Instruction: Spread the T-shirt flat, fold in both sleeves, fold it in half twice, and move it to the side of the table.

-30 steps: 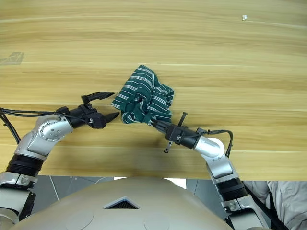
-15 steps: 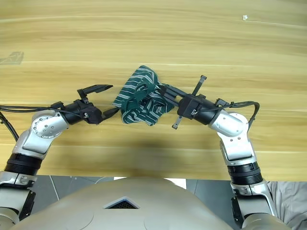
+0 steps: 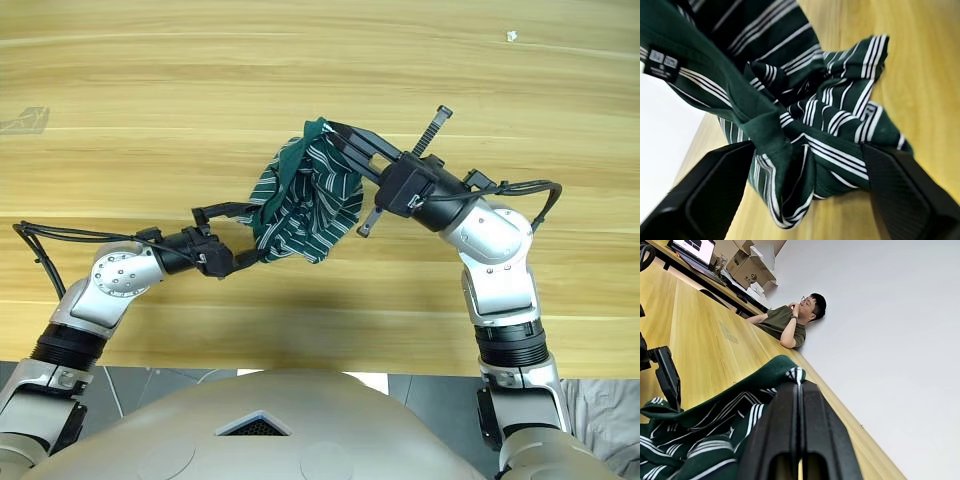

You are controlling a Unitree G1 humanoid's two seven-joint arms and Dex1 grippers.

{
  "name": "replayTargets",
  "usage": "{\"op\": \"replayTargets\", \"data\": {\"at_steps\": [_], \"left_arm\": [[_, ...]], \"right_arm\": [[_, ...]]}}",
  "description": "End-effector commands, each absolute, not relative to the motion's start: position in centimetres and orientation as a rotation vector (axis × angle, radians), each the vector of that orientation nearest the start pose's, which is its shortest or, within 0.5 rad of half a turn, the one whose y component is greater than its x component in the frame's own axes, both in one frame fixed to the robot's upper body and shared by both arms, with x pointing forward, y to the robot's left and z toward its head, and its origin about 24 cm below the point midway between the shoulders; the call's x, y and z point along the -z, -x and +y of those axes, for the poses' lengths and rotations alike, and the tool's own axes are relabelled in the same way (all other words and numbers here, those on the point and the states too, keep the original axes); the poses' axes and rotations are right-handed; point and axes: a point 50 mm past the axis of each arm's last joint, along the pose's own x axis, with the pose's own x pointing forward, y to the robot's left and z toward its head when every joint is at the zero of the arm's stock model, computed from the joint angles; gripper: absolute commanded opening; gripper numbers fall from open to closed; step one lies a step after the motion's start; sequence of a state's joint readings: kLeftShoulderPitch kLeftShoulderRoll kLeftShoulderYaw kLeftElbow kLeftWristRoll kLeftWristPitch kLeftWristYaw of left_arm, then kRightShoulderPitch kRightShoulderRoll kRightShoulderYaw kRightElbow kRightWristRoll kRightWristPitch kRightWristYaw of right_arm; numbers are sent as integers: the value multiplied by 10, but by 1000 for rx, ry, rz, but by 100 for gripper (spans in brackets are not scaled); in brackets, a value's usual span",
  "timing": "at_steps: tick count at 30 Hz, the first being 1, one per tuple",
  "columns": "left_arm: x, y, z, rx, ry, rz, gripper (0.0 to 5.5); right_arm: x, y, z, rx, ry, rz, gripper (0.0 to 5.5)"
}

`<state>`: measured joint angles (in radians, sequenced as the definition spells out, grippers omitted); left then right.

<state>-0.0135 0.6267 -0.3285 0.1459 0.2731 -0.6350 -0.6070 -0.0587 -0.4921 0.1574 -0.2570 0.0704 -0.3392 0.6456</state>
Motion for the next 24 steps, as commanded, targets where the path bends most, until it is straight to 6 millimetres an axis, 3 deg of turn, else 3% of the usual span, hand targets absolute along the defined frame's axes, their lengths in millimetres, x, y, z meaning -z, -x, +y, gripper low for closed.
{"op": "replayTargets", "data": {"at_steps": [1,13,24], "left_arm": [[-34,-216,162,1103,-931,-190,380],[-42,-222,166,1056,-950,-234,192],[-34,-225,167,1064,-971,-215,6]], "right_arm": [[-131,-228,-142,-904,582,-476,0],[-120,-227,-141,-894,612,-455,0],[-122,-227,-138,-896,601,-475,0]]}}
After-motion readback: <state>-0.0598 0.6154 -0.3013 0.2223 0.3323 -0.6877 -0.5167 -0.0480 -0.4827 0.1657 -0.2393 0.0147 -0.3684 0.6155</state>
